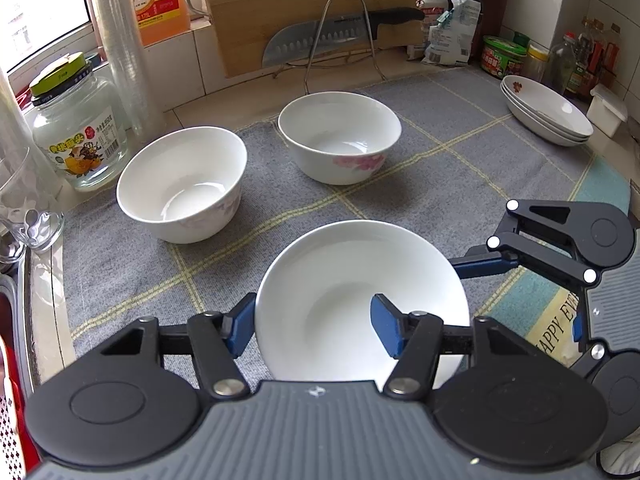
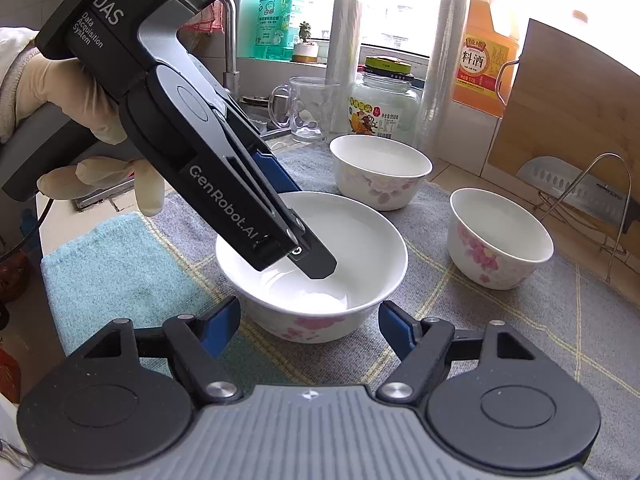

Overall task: Organize plates and bowls
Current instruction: 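Lift the pink-floral bowl off the mat with the left gripper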

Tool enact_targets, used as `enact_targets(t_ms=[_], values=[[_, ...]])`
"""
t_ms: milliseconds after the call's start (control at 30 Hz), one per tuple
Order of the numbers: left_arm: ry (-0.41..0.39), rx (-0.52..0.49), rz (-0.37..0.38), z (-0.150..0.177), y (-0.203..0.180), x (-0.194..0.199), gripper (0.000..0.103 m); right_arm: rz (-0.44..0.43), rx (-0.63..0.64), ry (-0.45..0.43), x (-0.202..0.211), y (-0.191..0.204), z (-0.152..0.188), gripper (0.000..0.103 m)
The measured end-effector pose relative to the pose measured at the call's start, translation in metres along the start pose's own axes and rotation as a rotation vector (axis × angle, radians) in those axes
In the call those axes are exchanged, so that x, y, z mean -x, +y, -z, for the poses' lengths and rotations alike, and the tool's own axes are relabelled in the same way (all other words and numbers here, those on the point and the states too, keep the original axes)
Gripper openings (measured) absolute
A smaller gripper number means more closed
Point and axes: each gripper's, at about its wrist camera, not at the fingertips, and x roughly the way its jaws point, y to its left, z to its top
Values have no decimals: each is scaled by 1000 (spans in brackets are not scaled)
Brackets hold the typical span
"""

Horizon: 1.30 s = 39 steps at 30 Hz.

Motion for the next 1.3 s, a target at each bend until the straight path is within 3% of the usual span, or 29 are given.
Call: enact_targets(t_ms=[667,1300], values=[[-26,-52,31,-13,-25,3,60,49,-16,24,19,-8,3,80],[-54,-205,170,-62,-100,-31,60,220,-121,51,73,-56,35,80]])
